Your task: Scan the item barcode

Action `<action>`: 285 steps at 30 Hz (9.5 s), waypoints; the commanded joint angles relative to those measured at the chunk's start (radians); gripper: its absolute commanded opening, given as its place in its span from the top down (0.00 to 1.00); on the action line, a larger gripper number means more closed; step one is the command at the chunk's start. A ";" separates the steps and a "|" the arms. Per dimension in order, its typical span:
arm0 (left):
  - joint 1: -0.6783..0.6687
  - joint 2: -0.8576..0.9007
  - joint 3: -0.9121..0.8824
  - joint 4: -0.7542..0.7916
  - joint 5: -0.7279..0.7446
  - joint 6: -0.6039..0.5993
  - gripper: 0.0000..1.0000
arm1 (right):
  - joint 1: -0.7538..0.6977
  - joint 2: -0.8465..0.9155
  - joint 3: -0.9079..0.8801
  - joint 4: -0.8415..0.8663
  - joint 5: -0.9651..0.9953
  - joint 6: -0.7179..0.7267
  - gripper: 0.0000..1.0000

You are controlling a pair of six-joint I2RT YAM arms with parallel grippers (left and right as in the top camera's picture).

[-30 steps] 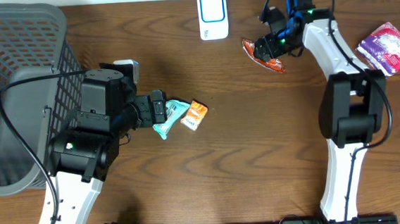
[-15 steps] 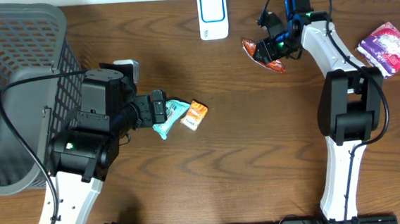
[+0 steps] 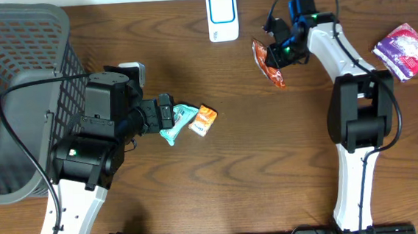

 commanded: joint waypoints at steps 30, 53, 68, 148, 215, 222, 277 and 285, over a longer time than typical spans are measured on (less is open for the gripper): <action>0.004 -0.001 0.008 0.000 0.006 0.006 0.02 | -0.012 -0.038 -0.078 0.067 -0.132 0.114 0.89; 0.004 -0.001 0.008 0.000 0.005 0.006 0.02 | 0.222 -0.219 0.015 0.083 0.529 0.166 0.99; 0.004 -0.001 0.008 0.000 0.006 0.006 0.02 | 0.262 -0.180 0.012 0.626 0.365 0.377 0.99; 0.004 -0.001 0.008 0.000 0.006 0.006 0.02 | 0.235 0.046 -0.018 0.187 0.220 -0.161 0.99; 0.004 -0.001 0.008 0.000 0.006 0.006 0.02 | -0.203 -0.256 0.059 0.050 0.328 0.207 0.18; 0.004 -0.001 0.008 0.000 0.006 0.006 0.02 | -0.056 -0.351 0.059 -0.087 -0.222 0.207 0.20; 0.004 -0.001 0.008 0.000 0.006 0.006 0.02 | 0.440 -0.111 0.057 -0.299 -0.207 0.604 0.44; 0.004 -0.001 0.008 0.000 0.006 0.006 0.02 | 0.528 -0.111 0.026 -0.302 -0.002 0.854 0.59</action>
